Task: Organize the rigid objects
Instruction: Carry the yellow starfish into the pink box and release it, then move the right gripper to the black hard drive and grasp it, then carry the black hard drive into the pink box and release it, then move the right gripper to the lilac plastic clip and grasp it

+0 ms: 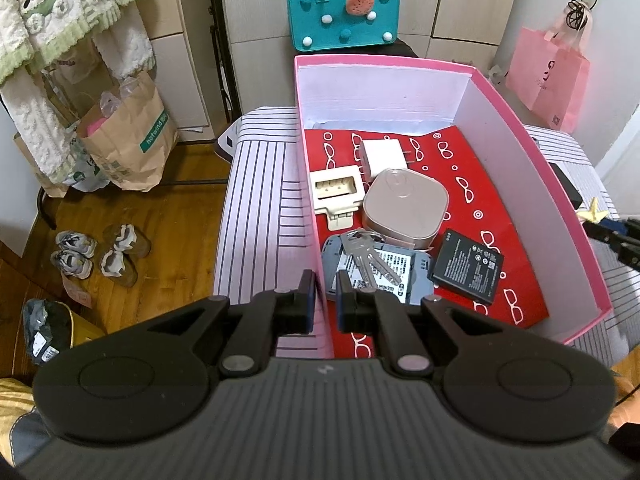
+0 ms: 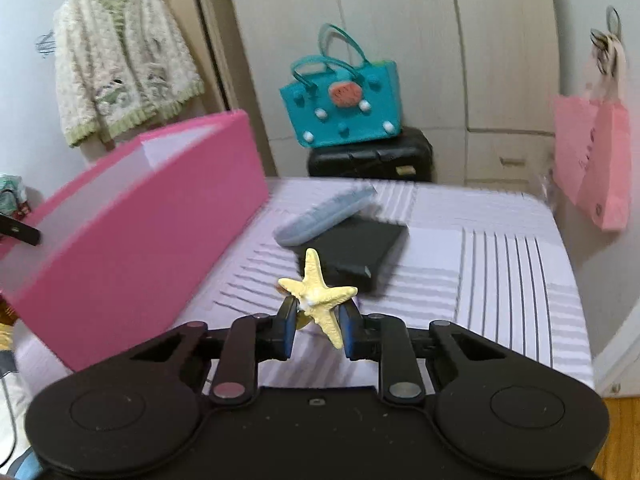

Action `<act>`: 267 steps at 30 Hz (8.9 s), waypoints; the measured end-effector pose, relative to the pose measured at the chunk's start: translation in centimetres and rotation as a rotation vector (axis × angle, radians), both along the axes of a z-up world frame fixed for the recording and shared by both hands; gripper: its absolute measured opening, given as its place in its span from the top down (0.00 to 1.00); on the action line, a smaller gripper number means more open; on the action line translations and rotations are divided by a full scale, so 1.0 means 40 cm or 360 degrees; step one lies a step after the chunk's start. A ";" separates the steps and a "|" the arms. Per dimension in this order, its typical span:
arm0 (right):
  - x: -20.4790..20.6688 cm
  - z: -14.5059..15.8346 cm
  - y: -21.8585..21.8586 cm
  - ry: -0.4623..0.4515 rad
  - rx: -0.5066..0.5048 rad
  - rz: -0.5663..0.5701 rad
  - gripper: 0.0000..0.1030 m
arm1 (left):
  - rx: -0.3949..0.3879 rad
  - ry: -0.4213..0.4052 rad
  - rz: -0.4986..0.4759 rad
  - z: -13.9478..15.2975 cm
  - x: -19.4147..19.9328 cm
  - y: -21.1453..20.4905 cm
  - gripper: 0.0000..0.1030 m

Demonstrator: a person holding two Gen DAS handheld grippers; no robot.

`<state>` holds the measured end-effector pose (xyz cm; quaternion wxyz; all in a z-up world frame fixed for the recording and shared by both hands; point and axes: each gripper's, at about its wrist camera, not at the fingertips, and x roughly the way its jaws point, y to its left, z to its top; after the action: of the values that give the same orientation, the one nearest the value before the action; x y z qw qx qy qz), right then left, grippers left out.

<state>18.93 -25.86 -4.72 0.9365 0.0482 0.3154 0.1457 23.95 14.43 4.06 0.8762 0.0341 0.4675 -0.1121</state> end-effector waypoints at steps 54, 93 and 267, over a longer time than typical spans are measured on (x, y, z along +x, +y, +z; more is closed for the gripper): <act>0.109 0.168 -0.002 0.0084 -0.0020 0.0248 0.59 | -0.0099 -0.0100 0.0036 -0.001 0.010 0.025 0.93; 0.254 -0.012 0.034 0.0322 -0.0157 -0.0155 0.16 | -0.0059 -0.0107 0.0071 -0.001 0.002 0.007 0.92; 0.118 -0.048 -0.016 0.0107 -0.0224 0.0033 0.77 | -0.0092 -0.0094 0.0103 0.000 -0.008 0.009 0.92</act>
<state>23.66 -26.48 -6.64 0.9249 -0.0163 0.3566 0.1311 23.61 14.77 4.05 0.8934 -0.0029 0.4389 -0.0962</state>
